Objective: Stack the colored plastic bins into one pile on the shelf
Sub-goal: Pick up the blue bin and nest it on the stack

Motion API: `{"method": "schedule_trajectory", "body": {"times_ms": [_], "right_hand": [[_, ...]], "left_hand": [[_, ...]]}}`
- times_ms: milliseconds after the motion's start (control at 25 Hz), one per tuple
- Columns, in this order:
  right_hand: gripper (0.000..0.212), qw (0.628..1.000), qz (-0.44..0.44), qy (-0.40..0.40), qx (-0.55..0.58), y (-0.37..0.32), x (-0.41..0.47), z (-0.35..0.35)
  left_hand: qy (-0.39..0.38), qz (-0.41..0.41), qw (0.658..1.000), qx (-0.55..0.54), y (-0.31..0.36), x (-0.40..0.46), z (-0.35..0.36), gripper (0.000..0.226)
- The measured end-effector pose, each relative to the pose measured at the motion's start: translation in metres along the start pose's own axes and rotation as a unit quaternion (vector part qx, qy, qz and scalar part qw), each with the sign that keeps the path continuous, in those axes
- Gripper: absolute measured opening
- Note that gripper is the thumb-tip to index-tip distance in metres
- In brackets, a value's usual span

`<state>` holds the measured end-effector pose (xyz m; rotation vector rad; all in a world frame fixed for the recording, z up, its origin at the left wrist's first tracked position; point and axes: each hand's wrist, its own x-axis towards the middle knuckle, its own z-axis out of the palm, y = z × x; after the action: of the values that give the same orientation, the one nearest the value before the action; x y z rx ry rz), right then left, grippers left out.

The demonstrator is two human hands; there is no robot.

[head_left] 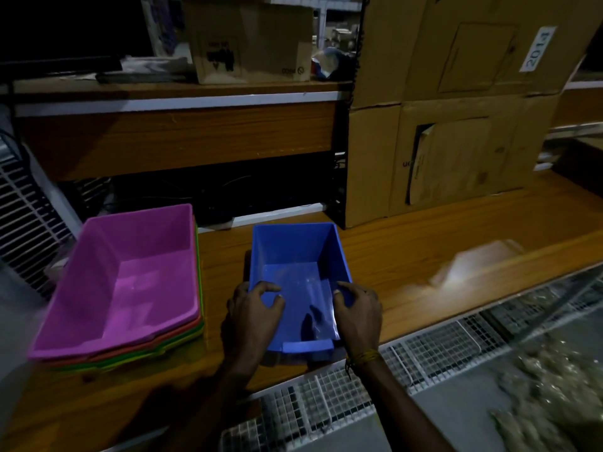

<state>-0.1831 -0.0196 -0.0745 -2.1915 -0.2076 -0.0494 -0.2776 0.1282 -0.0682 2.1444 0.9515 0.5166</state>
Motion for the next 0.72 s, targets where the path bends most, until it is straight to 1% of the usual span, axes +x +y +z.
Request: {"method": "schedule_trajectory", "body": {"times_ms": [80, 240, 360, 440, 560, 720], "right_hand": [[0.031, 1.000, 0.007, 0.011, 0.019, -0.004, -0.011, -0.004], [0.022, 0.996, -0.009, 0.036, 0.084, -0.020, -0.022, -0.029], [0.020, 0.989, -0.054, 0.041, 0.131, -0.052, -0.026, -0.051], [0.018, 0.982, -0.084, 0.043, 0.162, -0.079, -0.030, -0.064], [0.015, 0.970, -0.128, 0.043, 0.204, -0.117, -0.038, -0.078], [0.016, 0.954, -0.174, 0.024, 0.244, -0.152, -0.057, -0.083]], "left_hand": [[-0.005, 0.013, 0.999, -0.036, -0.006, -0.004, -0.006, 0.022], [0.011, 0.054, 0.995, -0.089, 0.007, -0.013, -0.029, 0.018], [0.063, 0.077, 0.987, -0.125, 0.032, -0.014, -0.062, 0.013], [0.104, 0.094, 0.982, -0.129, 0.050, -0.022, -0.090, 0.012], [0.163, 0.114, 0.975, -0.097, 0.071, -0.033, -0.126, 0.012], [0.232, 0.135, 0.959, -0.088, 0.071, -0.039, -0.164, 0.019]]}}
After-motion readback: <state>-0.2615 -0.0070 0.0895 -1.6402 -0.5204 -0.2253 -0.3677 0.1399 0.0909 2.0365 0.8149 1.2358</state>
